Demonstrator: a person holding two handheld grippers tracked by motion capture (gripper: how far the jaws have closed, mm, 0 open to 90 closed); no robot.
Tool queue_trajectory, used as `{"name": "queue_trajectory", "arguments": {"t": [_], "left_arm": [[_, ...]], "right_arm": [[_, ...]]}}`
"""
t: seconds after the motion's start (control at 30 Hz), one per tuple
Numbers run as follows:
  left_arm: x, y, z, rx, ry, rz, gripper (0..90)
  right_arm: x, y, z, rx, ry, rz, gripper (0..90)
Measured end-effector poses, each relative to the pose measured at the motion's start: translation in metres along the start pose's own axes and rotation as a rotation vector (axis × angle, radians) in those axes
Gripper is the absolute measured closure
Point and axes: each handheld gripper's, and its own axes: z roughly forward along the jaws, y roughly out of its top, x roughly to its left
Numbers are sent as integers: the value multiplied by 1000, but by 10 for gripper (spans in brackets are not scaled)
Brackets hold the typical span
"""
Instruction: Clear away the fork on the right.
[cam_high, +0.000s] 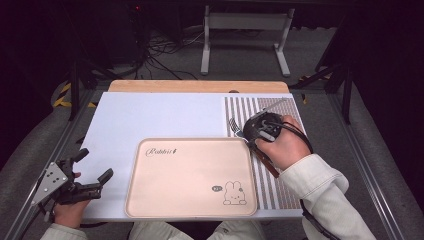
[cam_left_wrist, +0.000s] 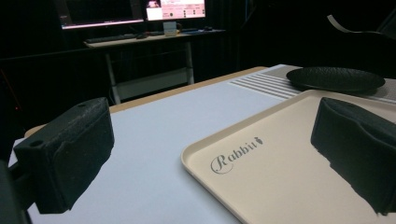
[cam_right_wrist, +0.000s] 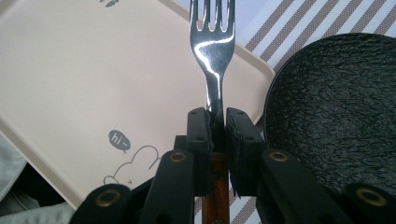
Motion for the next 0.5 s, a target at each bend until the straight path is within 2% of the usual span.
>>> {"name": "queue_trajectory", "arguments": {"t": [0.13, 0.27, 0.5], "left_arm": [[0, 0, 0, 1, 1, 0, 1], [1, 0, 2, 1, -3, 4, 1], [0, 1, 3, 1, -4, 3, 1]], "right_arm": [[2, 1, 3, -1, 3, 22, 807], [4, 3, 7, -6, 5, 65, 807], [6, 4, 20, 16, 3, 83, 807]]}}
